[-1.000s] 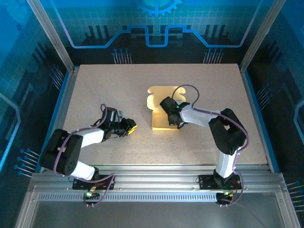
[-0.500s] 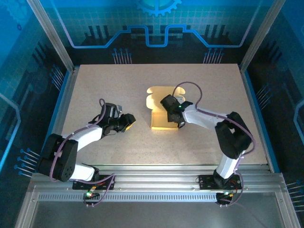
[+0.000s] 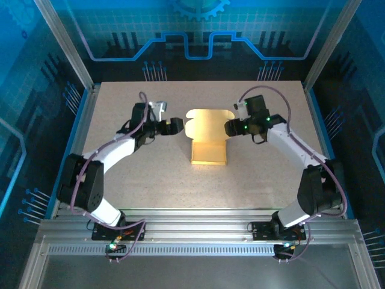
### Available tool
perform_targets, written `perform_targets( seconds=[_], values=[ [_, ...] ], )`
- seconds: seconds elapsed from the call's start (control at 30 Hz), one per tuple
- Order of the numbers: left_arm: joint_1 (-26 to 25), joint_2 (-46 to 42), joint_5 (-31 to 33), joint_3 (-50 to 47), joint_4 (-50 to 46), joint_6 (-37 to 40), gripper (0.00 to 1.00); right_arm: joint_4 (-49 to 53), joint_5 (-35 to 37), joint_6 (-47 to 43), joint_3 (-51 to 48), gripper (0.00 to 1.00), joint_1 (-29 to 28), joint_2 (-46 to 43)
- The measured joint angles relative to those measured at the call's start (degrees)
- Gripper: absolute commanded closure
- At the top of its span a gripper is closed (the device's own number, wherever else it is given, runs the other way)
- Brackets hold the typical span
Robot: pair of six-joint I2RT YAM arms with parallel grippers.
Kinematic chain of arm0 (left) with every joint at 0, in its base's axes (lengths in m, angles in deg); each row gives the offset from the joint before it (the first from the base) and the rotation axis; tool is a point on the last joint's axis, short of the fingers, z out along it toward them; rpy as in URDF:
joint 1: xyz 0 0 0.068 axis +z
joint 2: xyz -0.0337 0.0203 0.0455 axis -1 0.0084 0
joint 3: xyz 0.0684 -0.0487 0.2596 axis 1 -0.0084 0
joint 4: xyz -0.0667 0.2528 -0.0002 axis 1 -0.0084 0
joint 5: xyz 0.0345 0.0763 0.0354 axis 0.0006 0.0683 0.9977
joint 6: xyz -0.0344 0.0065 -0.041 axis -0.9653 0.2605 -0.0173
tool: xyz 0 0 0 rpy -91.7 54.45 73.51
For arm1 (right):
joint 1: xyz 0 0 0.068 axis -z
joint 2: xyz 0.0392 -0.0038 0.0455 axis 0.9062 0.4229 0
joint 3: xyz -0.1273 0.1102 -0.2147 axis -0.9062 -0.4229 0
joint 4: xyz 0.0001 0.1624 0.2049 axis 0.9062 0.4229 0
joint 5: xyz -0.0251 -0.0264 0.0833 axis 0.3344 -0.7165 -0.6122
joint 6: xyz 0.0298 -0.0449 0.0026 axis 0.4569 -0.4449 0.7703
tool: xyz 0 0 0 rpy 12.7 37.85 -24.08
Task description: Fold the paper box
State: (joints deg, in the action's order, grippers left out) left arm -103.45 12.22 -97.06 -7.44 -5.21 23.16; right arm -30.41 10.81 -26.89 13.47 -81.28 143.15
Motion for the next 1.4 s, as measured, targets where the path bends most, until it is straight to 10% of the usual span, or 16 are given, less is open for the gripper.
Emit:
perform_targets(
  seconds=[0.5,0.77,1.4],
  values=[
    [0.0,28.5,-9.6,47.8,-41.9,29.8,0.17,23.6,-13.4,-26.4,31.3,0.27,7.0,23.1],
    [-0.2,40.9,-12.2,68.9,-62.4,36.8,0.32,36.9,-17.9,-34.2,47.4,0.51,6.7,35.4],
    [-2.8,44.7,-12.7,76.3,-75.5,40.7,0.46,48.6,-18.8,-40.3,54.3,0.75,5.0,40.4]
  ],
)
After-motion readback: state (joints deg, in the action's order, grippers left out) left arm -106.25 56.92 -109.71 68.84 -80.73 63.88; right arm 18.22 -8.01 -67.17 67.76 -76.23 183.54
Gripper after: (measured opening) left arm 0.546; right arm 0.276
